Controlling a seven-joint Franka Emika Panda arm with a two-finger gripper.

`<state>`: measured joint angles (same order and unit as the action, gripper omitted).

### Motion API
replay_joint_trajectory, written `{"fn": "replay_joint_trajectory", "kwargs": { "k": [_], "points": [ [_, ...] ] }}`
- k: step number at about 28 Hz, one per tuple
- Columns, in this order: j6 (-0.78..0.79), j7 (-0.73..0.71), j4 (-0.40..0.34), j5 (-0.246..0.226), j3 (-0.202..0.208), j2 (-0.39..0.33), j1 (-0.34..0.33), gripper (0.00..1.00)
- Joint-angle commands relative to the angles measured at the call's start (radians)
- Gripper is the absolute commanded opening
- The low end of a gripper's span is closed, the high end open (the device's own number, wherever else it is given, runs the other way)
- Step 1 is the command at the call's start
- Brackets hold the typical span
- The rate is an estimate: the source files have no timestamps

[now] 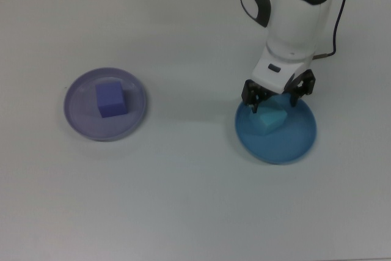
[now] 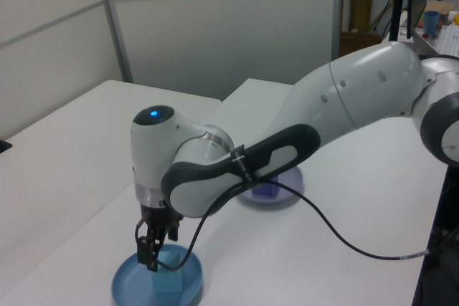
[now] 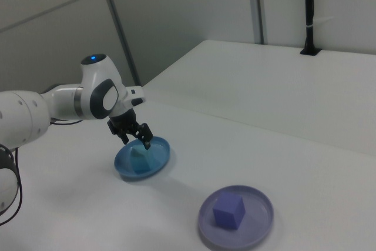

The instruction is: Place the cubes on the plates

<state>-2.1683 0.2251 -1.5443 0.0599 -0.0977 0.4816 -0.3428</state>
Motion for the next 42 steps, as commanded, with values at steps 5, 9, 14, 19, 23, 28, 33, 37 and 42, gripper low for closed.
{"fn": "replay_joint_trajectory", "kwargs": {
  "k": [5, 9, 14, 19, 23, 28, 33, 37, 42],
  "points": [
    [0.156, 0.013, -0.019, 0.0, 0.012, -0.155, 0.007, 1.0],
    [0.232, 0.013, -0.051, 0.011, 0.047, -0.25, 0.014, 1.0],
    [0.304, 0.011, -0.117, 0.011, 0.111, -0.385, 0.019, 1.0],
    [0.427, 0.011, -0.126, 0.011, 0.171, -0.452, 0.022, 1.0],
    [0.466, 0.01, -0.145, 0.011, 0.181, -0.482, 0.056, 1.0],
    [0.469, -0.01, -0.178, 0.011, 0.173, -0.512, 0.131, 1.0],
    [0.469, -0.078, -0.18, 0.003, 0.171, -0.545, 0.191, 1.0],
    [0.461, -0.102, -0.177, -0.002, 0.171, -0.543, 0.203, 1.0],
    [0.456, -0.11, -0.172, -0.005, 0.178, -0.541, 0.214, 1.0]
  ]
}}
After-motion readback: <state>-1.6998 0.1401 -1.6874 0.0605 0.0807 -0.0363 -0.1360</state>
